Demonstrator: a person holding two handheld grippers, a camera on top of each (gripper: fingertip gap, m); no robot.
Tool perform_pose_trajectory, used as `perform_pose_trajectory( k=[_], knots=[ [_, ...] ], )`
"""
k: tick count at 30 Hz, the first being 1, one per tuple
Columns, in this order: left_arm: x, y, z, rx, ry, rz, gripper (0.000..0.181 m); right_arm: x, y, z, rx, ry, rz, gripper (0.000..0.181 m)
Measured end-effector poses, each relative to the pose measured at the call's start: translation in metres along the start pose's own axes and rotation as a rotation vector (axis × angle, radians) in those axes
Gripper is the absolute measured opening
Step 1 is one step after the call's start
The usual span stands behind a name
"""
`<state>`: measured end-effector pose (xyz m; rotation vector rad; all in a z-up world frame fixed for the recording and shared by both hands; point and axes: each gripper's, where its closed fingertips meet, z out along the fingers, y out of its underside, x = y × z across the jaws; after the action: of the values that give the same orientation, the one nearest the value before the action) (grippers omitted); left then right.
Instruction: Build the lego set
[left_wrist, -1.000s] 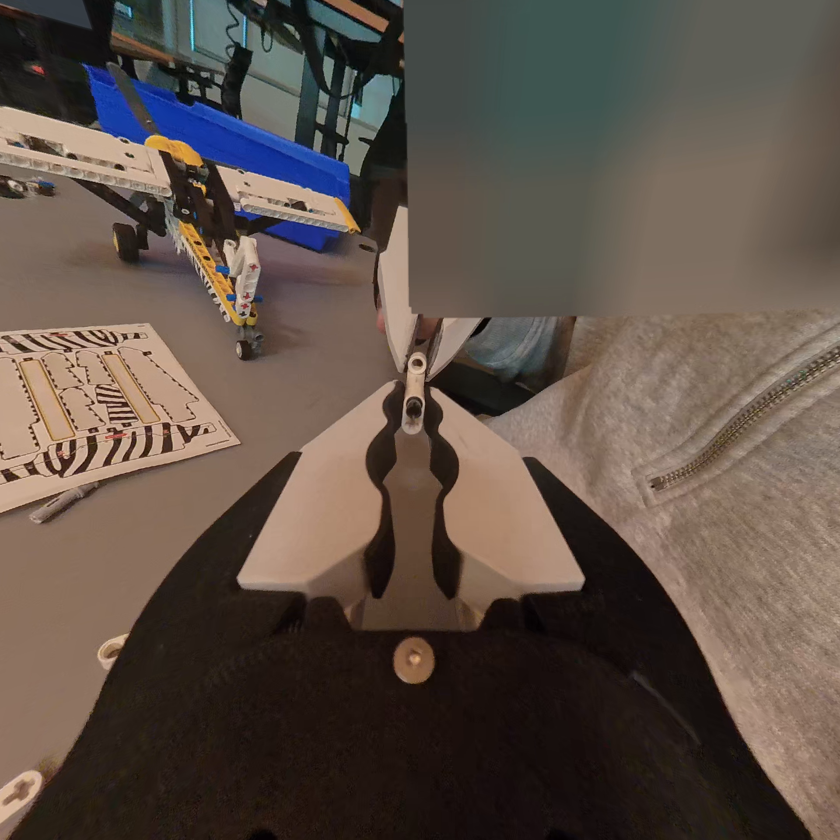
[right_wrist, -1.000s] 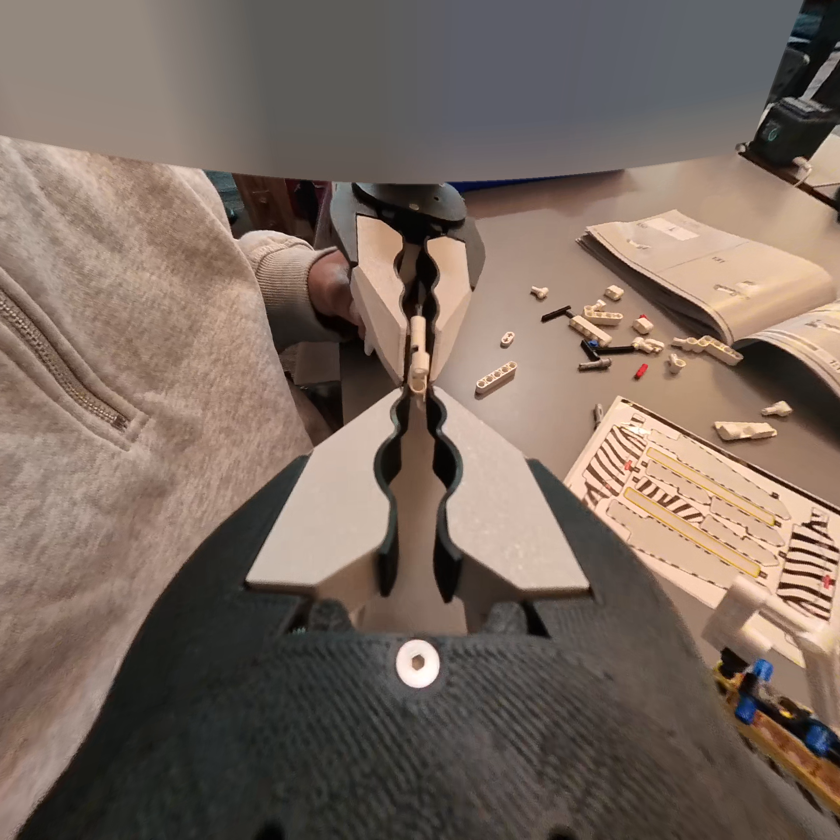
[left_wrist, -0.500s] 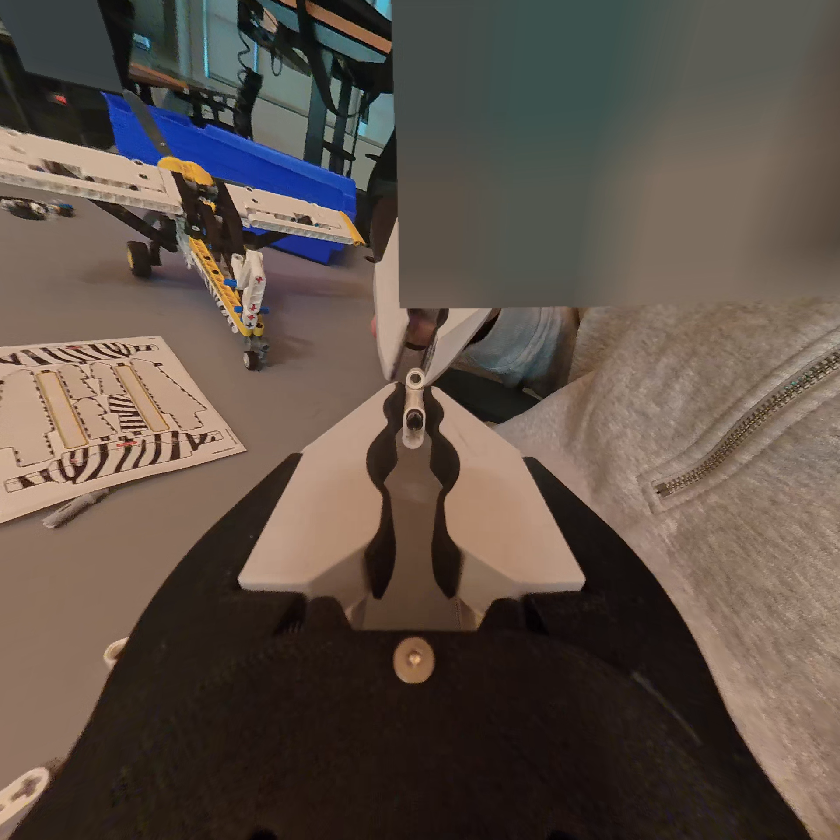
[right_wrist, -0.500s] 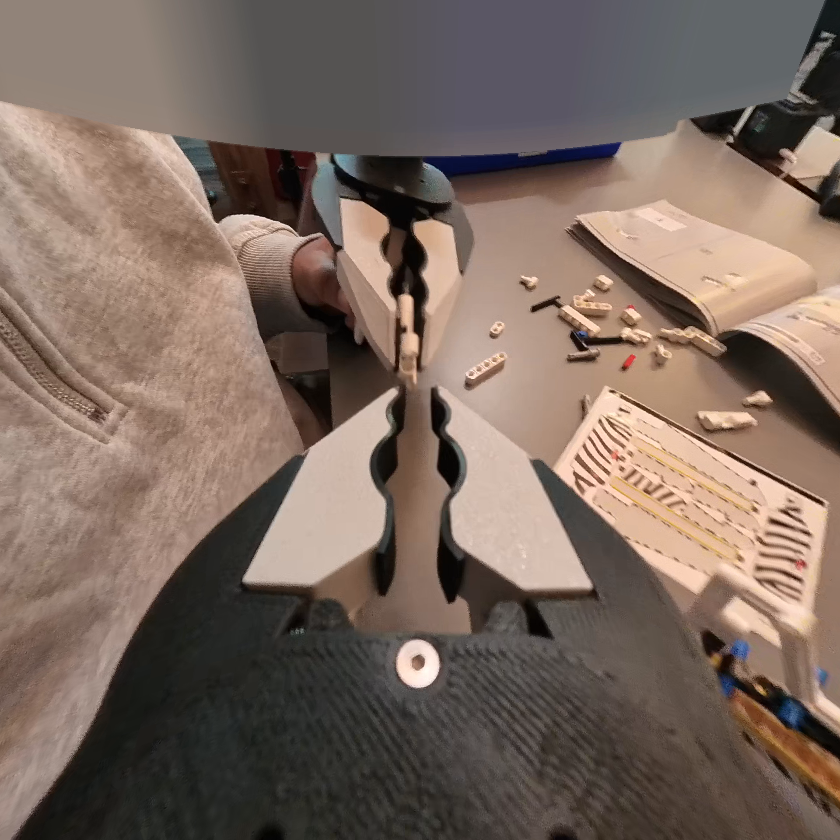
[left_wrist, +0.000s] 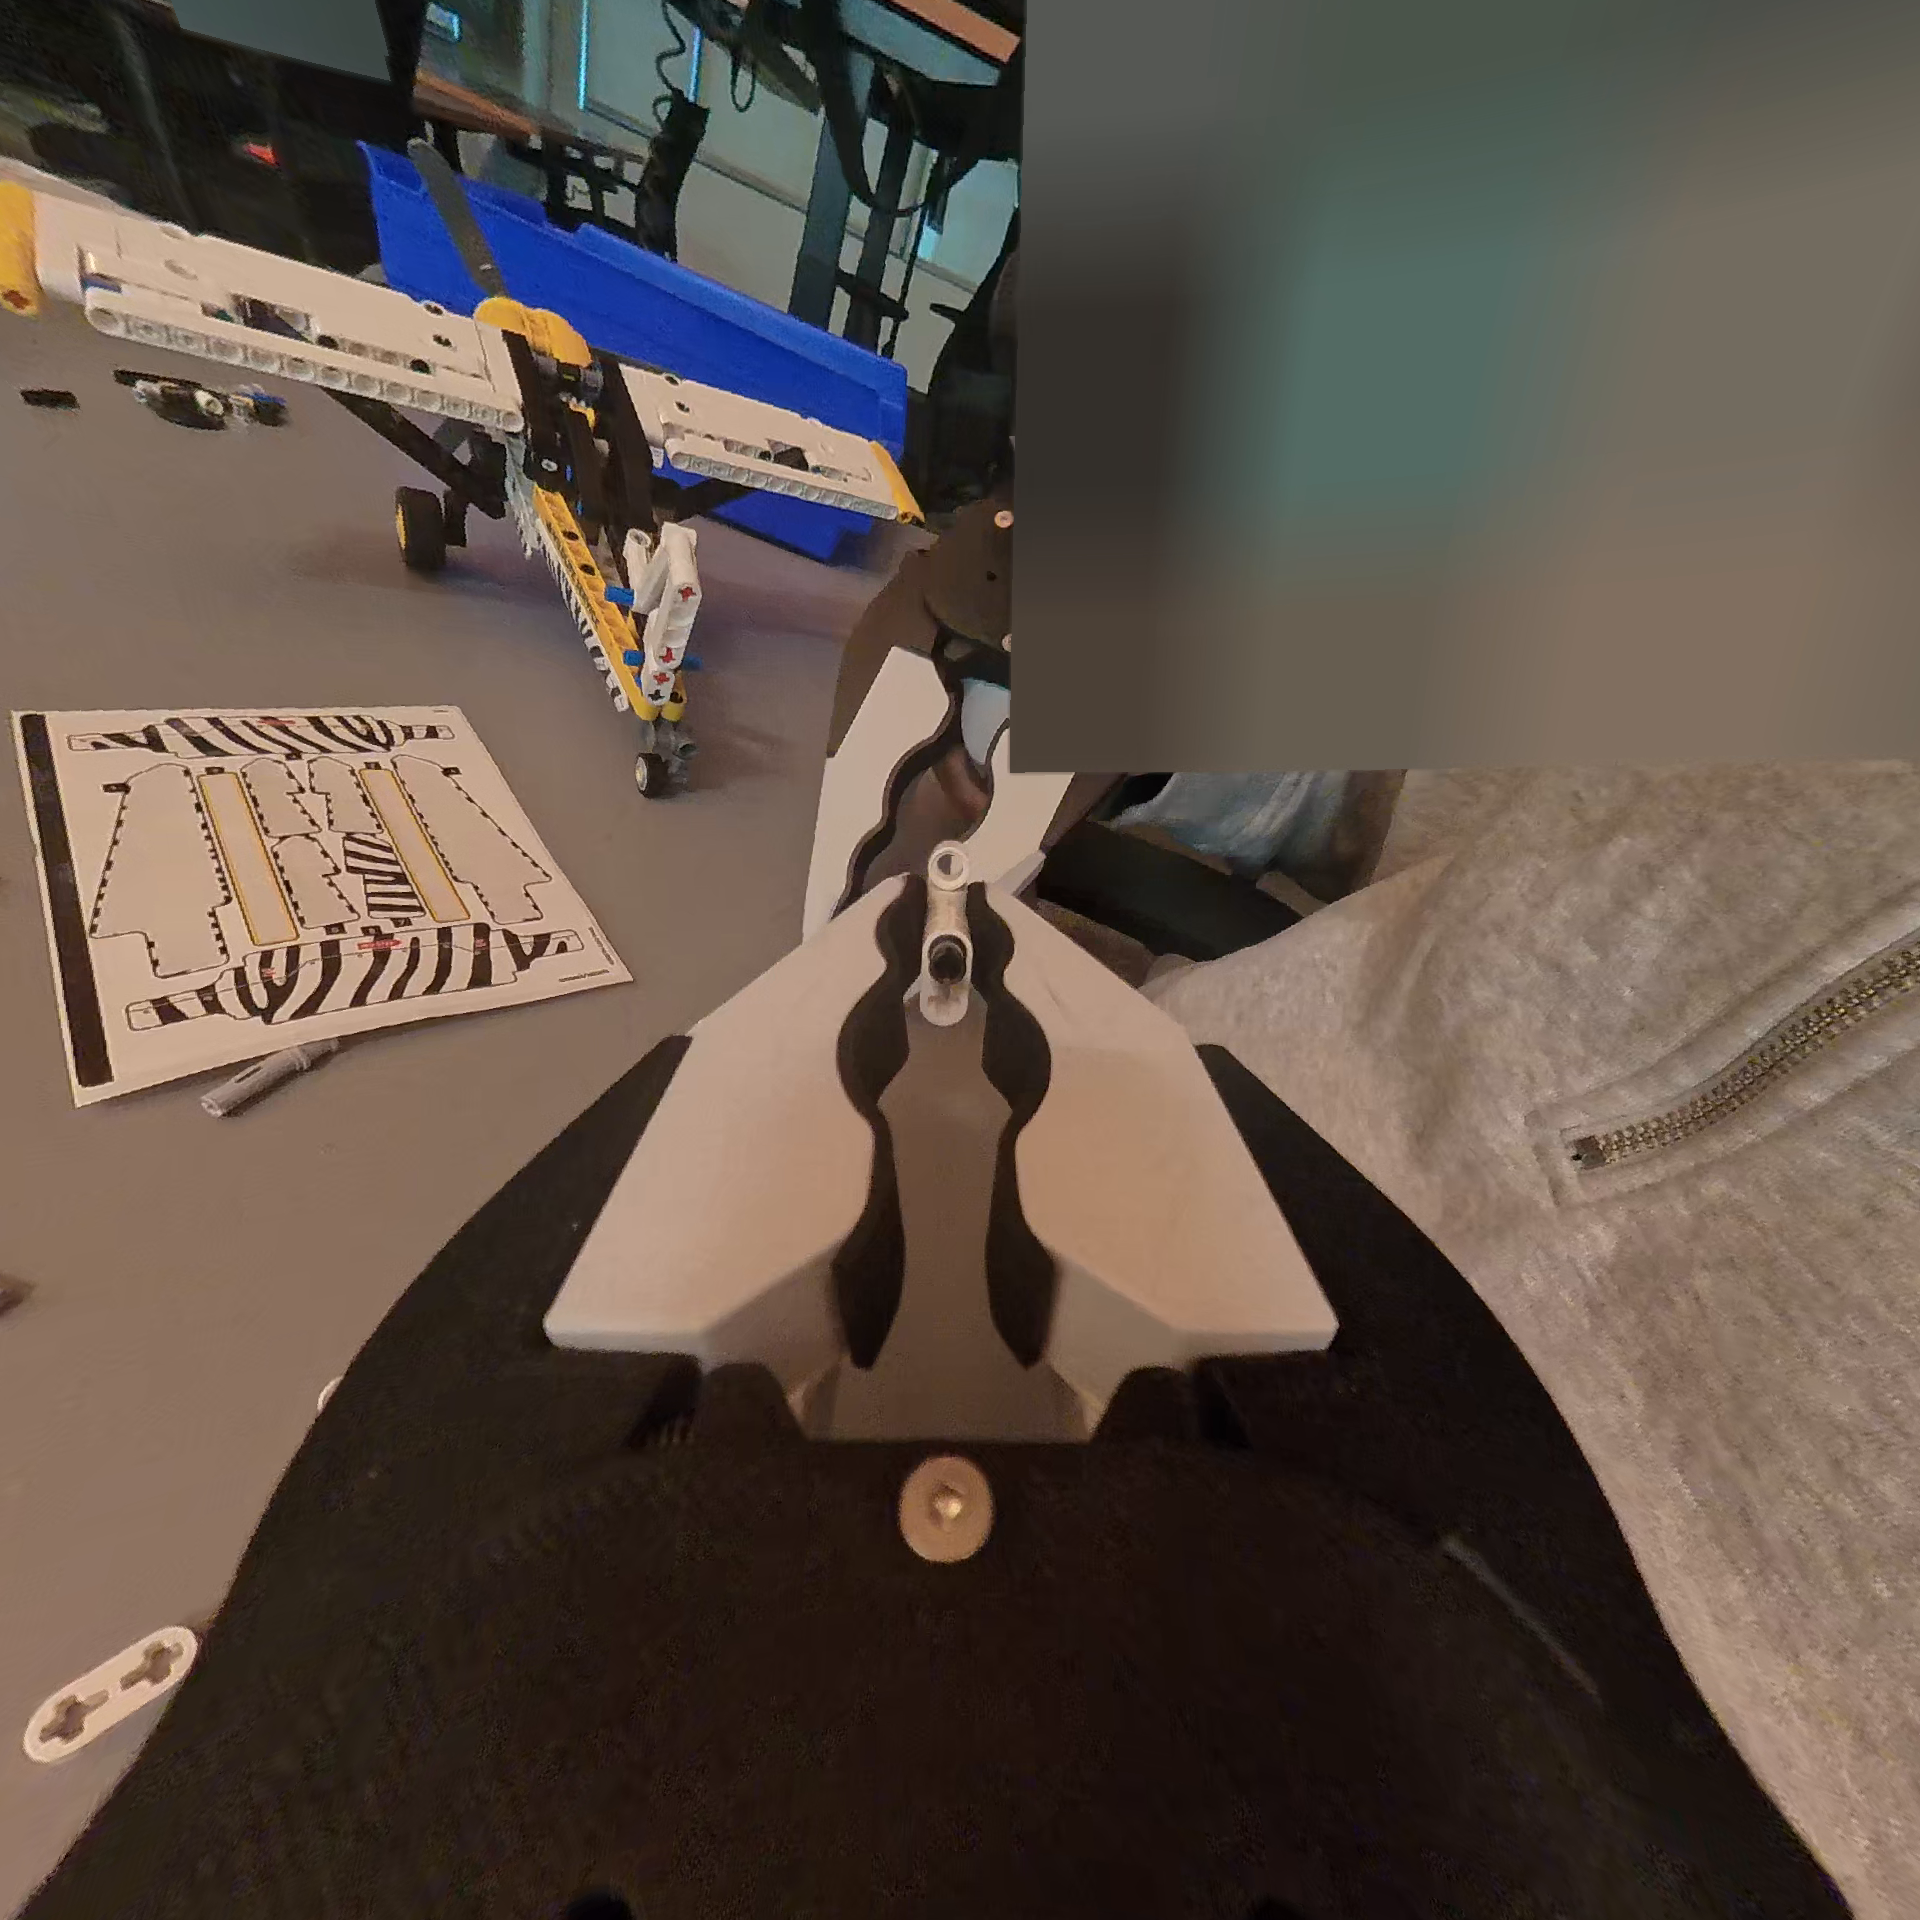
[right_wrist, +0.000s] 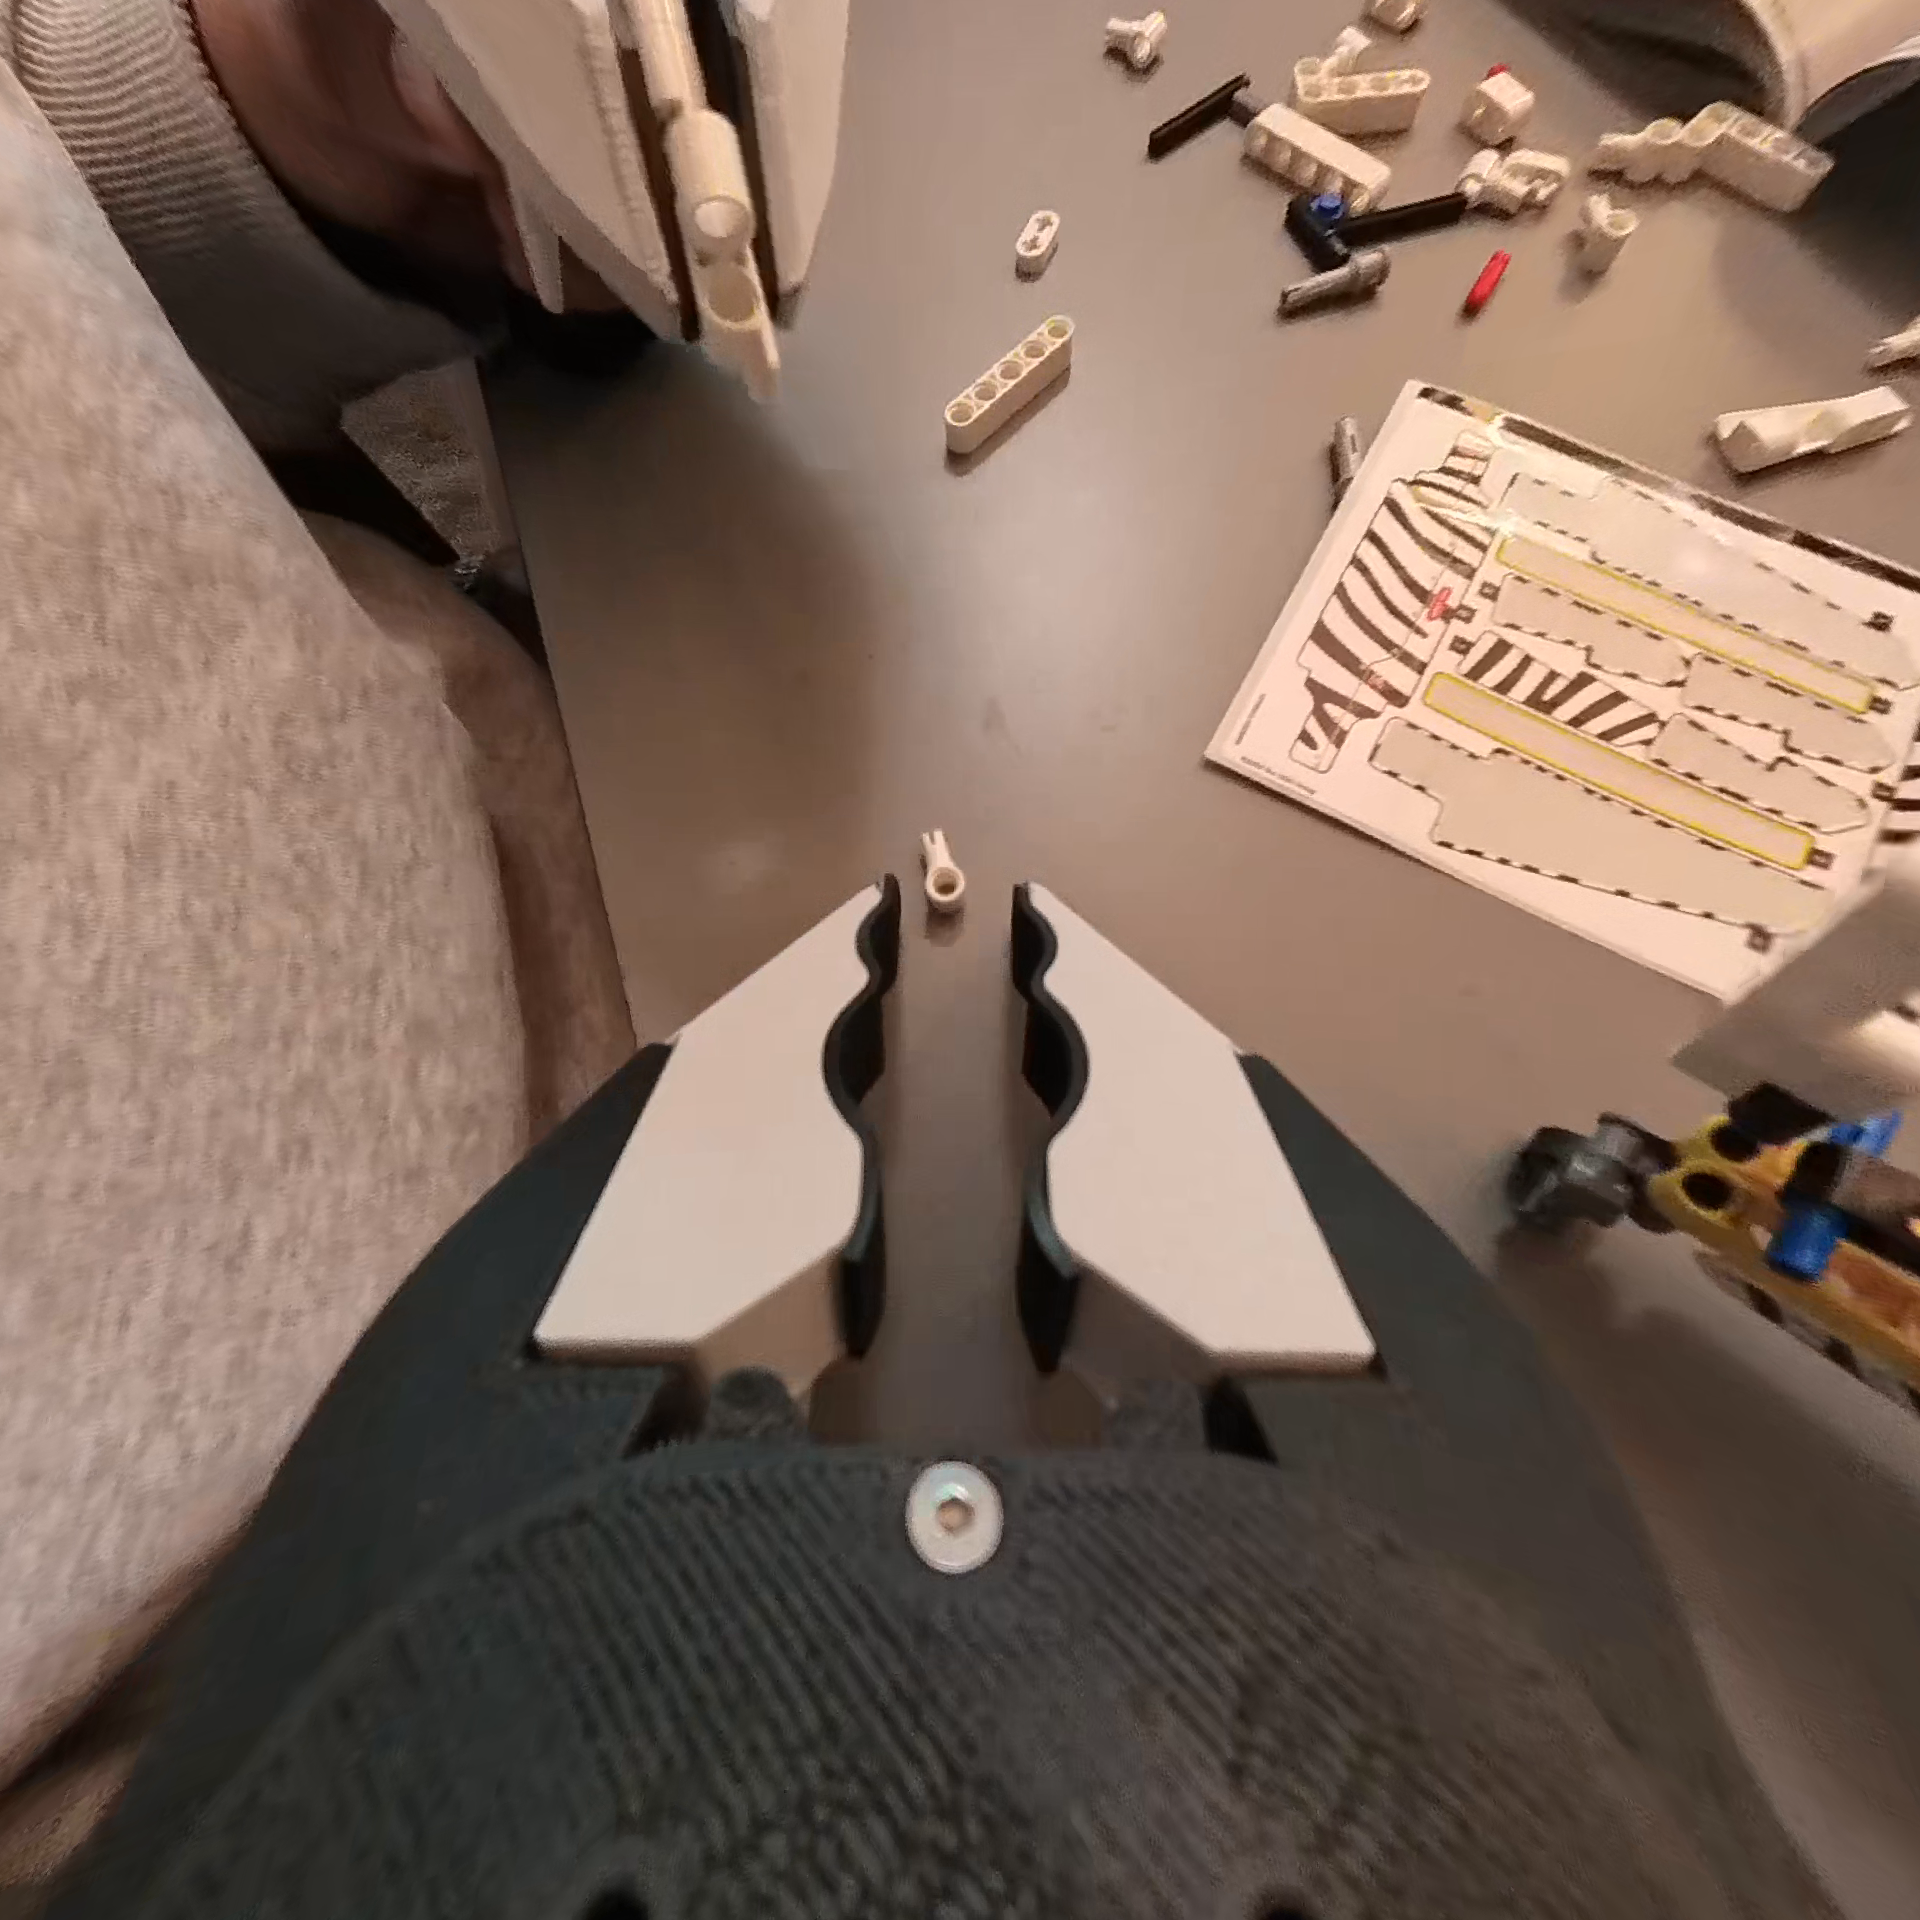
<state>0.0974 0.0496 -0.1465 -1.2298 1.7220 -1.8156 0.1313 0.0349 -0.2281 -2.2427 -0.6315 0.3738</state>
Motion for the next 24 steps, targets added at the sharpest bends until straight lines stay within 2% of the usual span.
perform_pose_trajectory(
  k=[3,5,8,12,16,24],
  knots=[
    [-0.001,0.000,0.000,-0.001,-0.002,-0.007,0.005,0.001,0.001,0.005,-0.006,-0.013,-0.008,0.018],
    [-0.002,0.001,0.001,-0.008,-0.009,-0.011,0.005,0.001,0.001,0.006,-0.001,-0.022,-0.009,0.006],
    [-0.005,0.006,0.005,-0.045,-0.029,-0.023,0.005,-0.004,-0.003,0.006,0.021,-0.030,-0.040,0.006],
    [-0.011,0.018,0.012,-0.133,-0.092,-0.026,0.005,-0.009,-0.029,-0.007,0.138,0.007,-0.098,0.006],
    [-0.013,0.019,0.014,-0.145,-0.128,-0.008,0.005,-0.011,-0.052,-0.025,0.231,0.038,-0.121,0.006],
    [-0.010,0.013,0.014,-0.091,-0.112,-0.033,0.005,-0.009,-0.056,-0.027,0.182,0.151,-0.191,0.006]
  ],
)
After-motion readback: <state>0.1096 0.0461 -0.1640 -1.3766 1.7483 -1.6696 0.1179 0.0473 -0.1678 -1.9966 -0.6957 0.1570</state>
